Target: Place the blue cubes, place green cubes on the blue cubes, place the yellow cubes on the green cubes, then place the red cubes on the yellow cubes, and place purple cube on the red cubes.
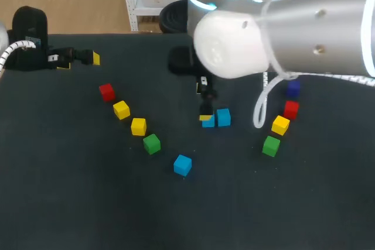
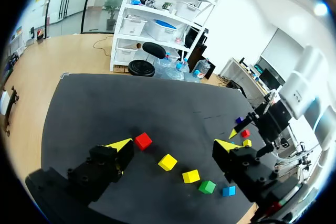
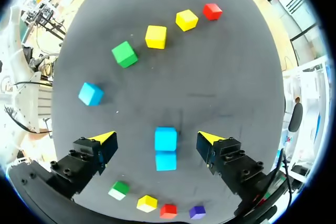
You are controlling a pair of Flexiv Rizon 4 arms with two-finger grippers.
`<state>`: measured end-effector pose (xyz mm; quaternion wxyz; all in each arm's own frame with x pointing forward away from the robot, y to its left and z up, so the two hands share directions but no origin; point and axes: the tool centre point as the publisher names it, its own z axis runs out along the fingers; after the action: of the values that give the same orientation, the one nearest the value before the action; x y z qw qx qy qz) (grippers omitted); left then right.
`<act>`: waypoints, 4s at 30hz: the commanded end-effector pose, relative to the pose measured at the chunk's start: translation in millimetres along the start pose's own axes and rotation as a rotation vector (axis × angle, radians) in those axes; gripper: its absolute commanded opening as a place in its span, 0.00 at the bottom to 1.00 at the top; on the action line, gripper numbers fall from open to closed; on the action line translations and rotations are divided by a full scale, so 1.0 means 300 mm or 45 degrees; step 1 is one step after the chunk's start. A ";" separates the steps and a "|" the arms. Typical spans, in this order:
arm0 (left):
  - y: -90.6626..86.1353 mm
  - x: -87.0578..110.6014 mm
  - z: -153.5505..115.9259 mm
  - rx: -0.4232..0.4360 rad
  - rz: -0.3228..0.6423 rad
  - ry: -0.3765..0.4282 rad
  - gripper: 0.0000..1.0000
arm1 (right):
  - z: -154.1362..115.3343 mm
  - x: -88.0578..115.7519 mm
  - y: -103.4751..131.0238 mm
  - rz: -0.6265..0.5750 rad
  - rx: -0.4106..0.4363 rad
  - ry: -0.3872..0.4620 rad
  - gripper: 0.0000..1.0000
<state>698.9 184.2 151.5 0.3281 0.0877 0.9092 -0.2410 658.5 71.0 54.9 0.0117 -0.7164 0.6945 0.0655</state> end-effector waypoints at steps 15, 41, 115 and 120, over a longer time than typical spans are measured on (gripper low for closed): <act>0.005 0.002 0.002 0.008 0.002 -0.005 1.00 | -0.186 0.102 0.172 -0.193 0.370 -0.196 1.00; 0.005 0.002 0.002 0.008 0.002 -0.005 1.00 | -0.438 0.308 0.160 -0.156 0.687 -0.334 1.00; -0.507 0.358 0.230 0.451 1.535 0.955 1.00 | -0.414 0.310 0.159 -0.130 0.704 -0.237 1.00; -0.508 0.406 0.288 0.470 1.473 0.972 1.00 | -0.414 0.310 0.159 -0.130 0.704 -0.237 1.00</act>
<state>593.4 19.1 86.6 0.0924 0.6833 0.7191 -0.0861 624.2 -36.5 172.5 0.2713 -0.7125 0.6445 -0.0587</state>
